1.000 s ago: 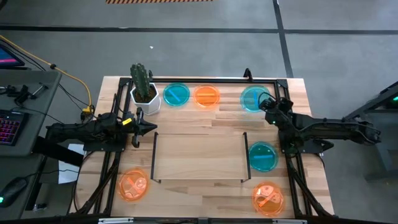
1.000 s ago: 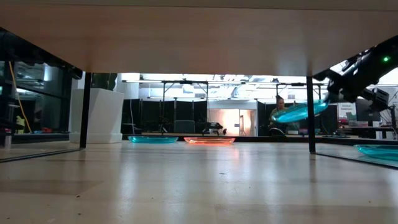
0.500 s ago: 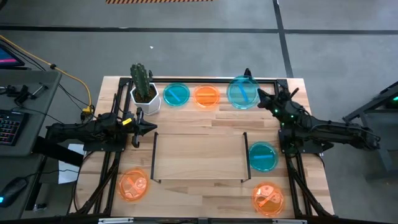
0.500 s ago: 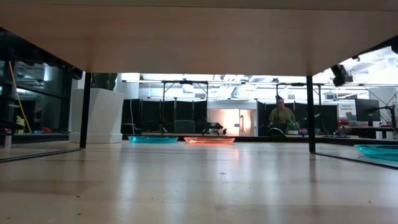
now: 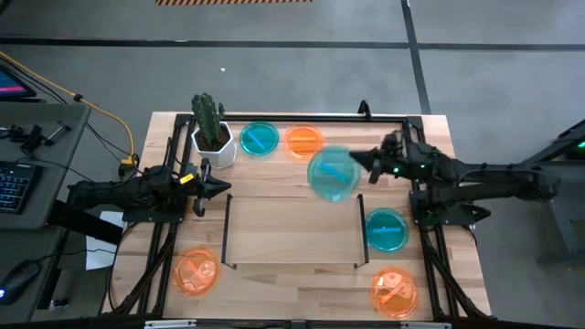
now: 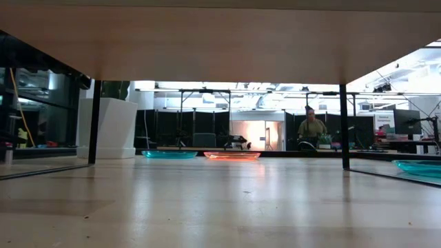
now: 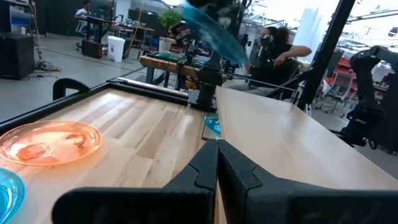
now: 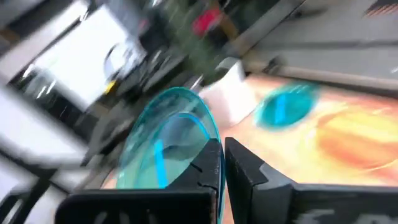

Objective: Place and stack plates onto a shelf
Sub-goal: Put the top right blue transparent plate on the shelf

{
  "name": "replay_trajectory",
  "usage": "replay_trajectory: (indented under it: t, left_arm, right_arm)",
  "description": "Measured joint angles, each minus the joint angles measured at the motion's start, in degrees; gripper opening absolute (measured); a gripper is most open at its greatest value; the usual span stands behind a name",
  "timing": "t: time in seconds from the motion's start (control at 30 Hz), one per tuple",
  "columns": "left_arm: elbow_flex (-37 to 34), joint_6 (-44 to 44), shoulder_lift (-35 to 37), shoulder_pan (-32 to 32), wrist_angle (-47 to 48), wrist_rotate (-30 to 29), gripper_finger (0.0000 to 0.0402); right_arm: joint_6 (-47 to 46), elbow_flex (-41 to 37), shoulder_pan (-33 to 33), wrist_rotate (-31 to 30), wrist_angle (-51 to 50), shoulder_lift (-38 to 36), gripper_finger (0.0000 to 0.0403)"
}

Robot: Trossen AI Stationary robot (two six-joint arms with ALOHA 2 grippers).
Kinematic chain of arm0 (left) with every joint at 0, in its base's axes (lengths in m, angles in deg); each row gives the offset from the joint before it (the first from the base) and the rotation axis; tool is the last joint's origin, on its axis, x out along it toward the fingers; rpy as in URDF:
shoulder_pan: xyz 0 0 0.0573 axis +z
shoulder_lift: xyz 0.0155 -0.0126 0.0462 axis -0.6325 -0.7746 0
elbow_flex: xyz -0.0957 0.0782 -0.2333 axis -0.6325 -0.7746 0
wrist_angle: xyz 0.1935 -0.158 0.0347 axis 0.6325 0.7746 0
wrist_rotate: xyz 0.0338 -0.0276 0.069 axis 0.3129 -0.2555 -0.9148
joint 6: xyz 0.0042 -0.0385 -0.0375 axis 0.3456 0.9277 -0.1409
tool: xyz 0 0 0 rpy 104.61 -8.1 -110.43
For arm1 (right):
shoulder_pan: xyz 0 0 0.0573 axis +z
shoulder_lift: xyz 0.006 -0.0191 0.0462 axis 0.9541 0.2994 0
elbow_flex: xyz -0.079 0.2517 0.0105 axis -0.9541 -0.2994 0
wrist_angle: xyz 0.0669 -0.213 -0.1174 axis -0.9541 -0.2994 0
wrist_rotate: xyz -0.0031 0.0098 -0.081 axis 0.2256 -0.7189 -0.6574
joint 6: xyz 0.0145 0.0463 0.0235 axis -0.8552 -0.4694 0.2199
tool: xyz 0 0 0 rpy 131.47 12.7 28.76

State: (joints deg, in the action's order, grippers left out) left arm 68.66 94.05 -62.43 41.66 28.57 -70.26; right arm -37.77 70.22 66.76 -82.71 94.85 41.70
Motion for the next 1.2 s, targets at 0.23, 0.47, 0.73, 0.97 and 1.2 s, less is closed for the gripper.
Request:
replay_trajectory:
  t: [0.23, 0.47, 0.73, 0.97, 1.2]
  left_arm:
    - [0.0, 0.0, 0.0, 0.0, 0.0, 0.0, 0.0]
    - [0.0, 0.0, 0.0, 0.0, 0.0, 0.0, 0.0]
    - [0.0, 0.0, 0.0, 0.0, 0.0, 0.0, 0.0]
    - [0.0, 0.0, 0.0, 0.0, 0.0, 0.0, 0.0]
    - [0.0, 0.0, 0.0, 0.0, 0.0, 0.0, 0.0]
  right_arm:
    - [1.5, 8.0, 9.3, 5.9, -5.1, 9.6, 0.0]
    - [-0.4, 12.5, 14.0, 3.3, -14.6, 15.3, 0.0]
    - [-1.9, 12.4, 14.3, 3.8, -15.4, 19.6, 0.0]
    - [-3.6, 12.4, 14.3, 4.4, -16.5, 21.0, 0.0]
    - [-3.6, 12.4, 14.3, 4.5, -16.9, 21.0, 0.0001]
